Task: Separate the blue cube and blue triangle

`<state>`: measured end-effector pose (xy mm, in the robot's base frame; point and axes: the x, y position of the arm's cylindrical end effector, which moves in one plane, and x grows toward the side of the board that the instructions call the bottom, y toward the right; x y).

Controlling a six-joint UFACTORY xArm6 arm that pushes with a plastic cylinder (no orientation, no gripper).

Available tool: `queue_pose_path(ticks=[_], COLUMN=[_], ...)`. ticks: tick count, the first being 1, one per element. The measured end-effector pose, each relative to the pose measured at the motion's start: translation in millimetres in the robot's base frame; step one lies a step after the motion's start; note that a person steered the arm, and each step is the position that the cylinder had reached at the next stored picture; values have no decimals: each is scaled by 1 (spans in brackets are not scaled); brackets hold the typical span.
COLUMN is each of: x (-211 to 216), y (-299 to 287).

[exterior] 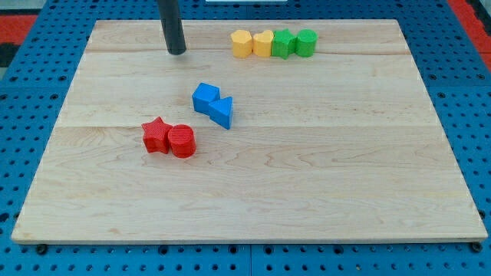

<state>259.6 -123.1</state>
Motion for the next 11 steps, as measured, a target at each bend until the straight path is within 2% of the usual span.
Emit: queue_pose_path(ticks=[2,3,4,5,7,10,11], x=[-12,18,66,116,130,157,137], y=[11,38,108,151,153,48,47])
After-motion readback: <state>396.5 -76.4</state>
